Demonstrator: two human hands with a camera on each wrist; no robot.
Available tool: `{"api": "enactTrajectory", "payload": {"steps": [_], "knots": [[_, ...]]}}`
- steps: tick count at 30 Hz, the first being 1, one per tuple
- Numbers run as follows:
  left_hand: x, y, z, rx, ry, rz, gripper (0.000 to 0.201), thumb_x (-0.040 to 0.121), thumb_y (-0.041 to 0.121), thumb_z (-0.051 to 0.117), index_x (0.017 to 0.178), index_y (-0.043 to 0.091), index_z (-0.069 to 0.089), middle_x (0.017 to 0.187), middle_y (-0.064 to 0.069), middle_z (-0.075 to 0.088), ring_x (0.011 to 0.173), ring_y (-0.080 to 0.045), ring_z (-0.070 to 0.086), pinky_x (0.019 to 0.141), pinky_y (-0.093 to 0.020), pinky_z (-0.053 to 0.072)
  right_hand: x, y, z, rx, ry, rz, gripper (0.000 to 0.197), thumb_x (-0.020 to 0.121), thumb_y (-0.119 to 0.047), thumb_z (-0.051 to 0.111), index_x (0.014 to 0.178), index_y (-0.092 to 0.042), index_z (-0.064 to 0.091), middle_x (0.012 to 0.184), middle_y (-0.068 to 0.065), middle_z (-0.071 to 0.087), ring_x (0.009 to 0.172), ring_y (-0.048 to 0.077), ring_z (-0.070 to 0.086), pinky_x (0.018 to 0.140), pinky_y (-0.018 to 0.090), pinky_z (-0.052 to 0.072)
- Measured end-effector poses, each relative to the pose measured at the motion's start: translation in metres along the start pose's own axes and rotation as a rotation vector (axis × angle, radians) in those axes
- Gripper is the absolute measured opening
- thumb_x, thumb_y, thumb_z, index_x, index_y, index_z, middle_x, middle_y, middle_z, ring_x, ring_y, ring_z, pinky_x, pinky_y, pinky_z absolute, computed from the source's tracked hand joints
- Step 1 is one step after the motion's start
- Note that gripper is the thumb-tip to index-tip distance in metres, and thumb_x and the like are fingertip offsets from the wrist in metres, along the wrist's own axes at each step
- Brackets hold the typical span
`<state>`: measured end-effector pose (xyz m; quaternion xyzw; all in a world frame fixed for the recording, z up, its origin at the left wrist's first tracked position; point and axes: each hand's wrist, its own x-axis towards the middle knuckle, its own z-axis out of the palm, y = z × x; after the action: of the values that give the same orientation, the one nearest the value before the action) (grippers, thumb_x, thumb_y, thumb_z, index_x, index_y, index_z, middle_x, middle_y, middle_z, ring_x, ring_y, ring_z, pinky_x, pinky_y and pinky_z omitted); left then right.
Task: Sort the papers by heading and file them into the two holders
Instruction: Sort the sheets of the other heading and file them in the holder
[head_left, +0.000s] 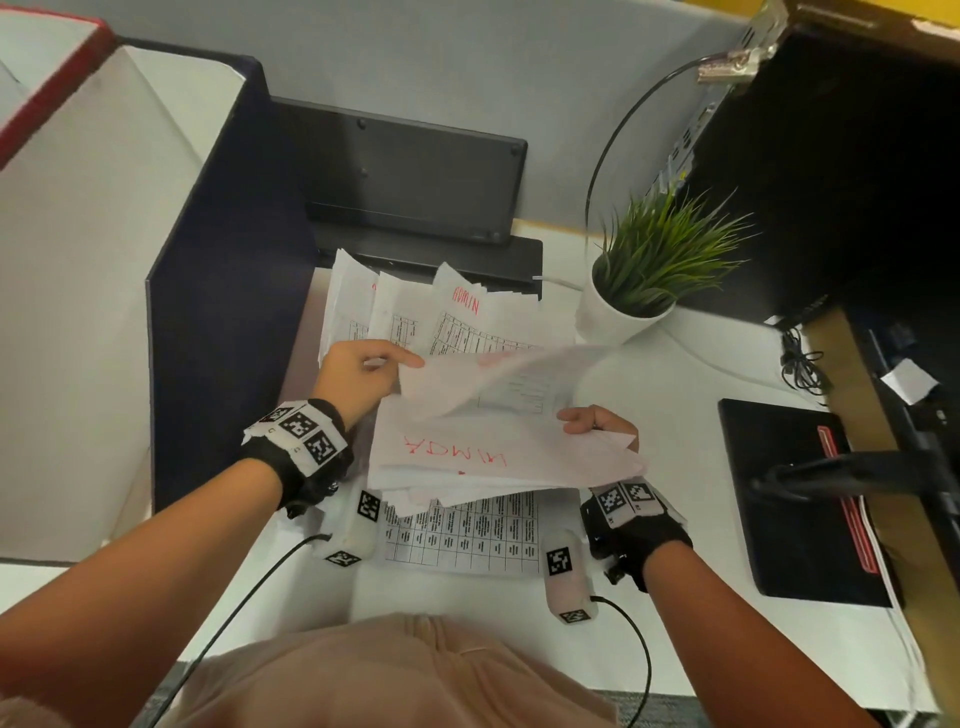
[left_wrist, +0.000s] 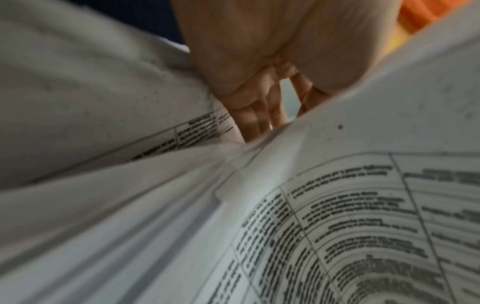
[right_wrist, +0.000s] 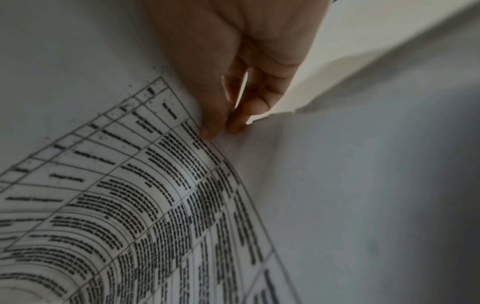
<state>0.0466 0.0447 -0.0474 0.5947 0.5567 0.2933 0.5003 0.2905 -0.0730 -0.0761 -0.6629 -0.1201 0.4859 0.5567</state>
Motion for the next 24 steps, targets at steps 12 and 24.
{"api": "enactTrajectory", "payload": {"steps": [12, 24], "knots": [[0.001, 0.011, -0.009, -0.158, -0.191, -0.184, 0.029, 0.083, -0.013, 0.044, 0.063, 0.006, 0.054, 0.074, -0.004, 0.052, 0.069, -0.011, 0.049, 0.054, -0.010, 0.044, -0.006, -0.004, 0.007, -0.530, 0.002, -0.337, 0.032, 0.069, 0.005, 0.075, 0.096, -0.007, 0.062, 0.076, 0.002, 0.060, 0.068, 0.011, 0.054, 0.066, 0.016, 0.047], [0.013, 0.012, 0.001, 0.010, -0.155, -0.261, 0.021, 0.074, 0.018, 0.077, 0.092, 0.014, 0.066, 0.088, -0.003, 0.068, 0.078, -0.016, 0.065, 0.072, -0.027, 0.052, -0.007, -0.001, 0.004, -0.054, -0.057, -0.085, 0.050, 0.066, 0.020, 0.048, 0.030, -0.013, 0.055, 0.041, -0.004, 0.050, 0.049, 0.018, 0.043, 0.054, 0.023, 0.037]]}}
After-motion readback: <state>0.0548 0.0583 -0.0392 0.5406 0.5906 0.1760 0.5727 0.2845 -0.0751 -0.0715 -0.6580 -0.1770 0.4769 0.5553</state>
